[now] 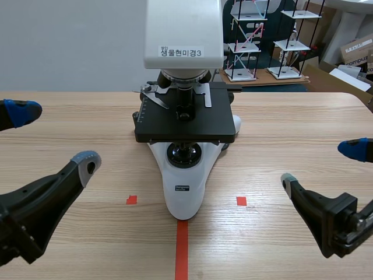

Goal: Point at the stage knob

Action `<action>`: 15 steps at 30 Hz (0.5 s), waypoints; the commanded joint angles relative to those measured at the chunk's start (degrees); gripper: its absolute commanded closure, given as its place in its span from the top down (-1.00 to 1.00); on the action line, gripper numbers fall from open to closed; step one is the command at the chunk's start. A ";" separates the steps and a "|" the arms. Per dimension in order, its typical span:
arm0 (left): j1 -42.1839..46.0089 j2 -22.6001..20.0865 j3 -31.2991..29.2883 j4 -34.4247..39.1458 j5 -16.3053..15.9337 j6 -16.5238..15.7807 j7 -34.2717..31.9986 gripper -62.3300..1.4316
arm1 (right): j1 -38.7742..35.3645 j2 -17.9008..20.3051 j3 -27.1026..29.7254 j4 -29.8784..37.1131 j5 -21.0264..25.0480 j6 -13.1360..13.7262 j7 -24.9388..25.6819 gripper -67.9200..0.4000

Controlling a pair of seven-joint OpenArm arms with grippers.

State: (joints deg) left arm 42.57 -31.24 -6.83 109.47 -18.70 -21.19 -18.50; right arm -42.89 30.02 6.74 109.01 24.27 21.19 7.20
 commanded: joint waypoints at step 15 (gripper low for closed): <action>0.42 0.59 -0.26 0.79 -1.18 0.04 0.37 1.00 | -0.09 0.44 0.33 1.18 0.39 -0.24 0.83 0.93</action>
State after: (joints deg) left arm 42.54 -31.11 -6.83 109.47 -19.55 -21.15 -17.34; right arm -42.89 30.02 6.74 109.01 24.27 21.19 7.20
